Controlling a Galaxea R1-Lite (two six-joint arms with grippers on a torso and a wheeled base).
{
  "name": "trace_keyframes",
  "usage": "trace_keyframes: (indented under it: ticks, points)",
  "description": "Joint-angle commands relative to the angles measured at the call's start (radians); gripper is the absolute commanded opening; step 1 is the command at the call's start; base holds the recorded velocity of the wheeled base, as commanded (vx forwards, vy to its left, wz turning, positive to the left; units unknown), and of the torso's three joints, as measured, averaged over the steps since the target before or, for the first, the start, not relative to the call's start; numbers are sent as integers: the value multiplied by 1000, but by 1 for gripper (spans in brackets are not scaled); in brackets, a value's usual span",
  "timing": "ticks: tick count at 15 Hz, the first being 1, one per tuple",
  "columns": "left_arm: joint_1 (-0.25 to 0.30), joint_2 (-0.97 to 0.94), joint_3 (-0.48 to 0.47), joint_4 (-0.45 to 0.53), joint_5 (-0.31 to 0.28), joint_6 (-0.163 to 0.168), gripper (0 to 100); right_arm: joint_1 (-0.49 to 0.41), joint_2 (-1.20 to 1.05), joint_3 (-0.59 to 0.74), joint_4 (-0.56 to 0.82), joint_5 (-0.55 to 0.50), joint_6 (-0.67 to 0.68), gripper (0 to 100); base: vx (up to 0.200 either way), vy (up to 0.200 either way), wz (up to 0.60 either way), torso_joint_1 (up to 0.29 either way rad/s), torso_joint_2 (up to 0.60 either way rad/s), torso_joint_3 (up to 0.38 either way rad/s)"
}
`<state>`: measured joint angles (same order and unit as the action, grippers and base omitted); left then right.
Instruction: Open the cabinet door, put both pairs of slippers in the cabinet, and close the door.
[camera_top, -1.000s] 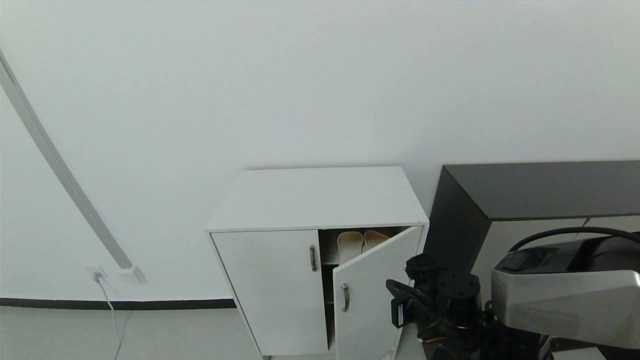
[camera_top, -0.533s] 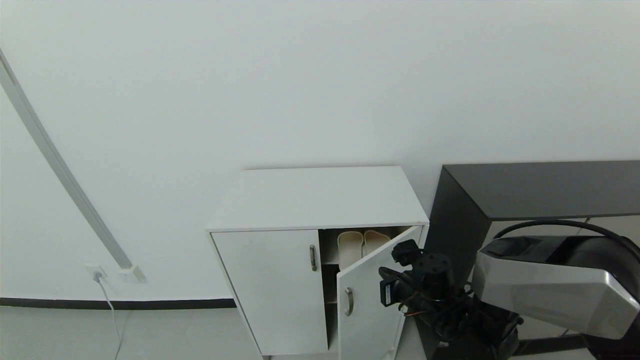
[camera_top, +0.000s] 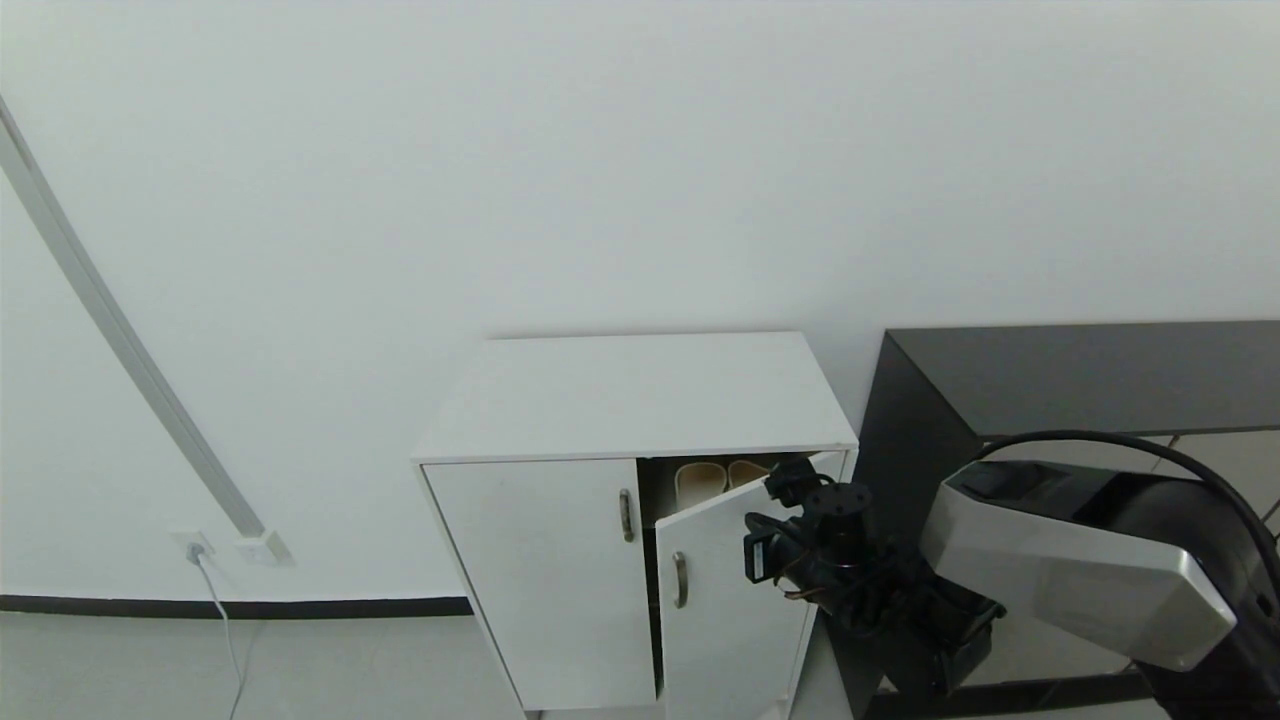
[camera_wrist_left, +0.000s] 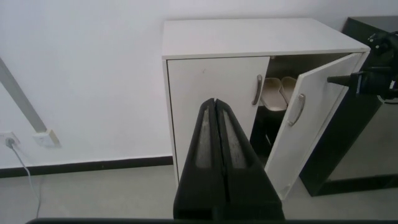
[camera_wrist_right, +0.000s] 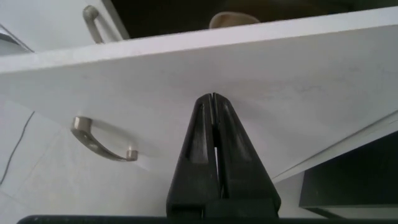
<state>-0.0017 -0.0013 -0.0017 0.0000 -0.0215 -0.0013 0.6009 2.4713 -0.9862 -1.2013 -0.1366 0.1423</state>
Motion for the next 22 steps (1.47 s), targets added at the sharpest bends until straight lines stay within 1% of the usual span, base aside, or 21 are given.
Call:
trace_keyframes:
  ticks: [1,7,10,12,18,22]
  points:
    - [0,1,0,0,0,0,0,-6,20,-37,14,0,0,0,0,0,0,0,0,0]
    - [0,1,0,0,0,0,0,-18,60,-129,52,-1,0,0,0,0,0,0,0,0]
    - [0,1,0,0,2,0,0,-35,72,-203,126,-1,0,0,0,0,0,0,0,0]
    - [0,1,0,0,2,0,0,-49,84,-247,147,-3,-1,0,0,0,0,0,0,0]
    - [0,1,0,0,2,0,0,-65,95,-330,223,-3,-1,0,0,0,0,0,0,0]
    - [0,1,0,0,2,0,0,-75,101,-359,253,-3,0,0,0,0,0,0,0,0]
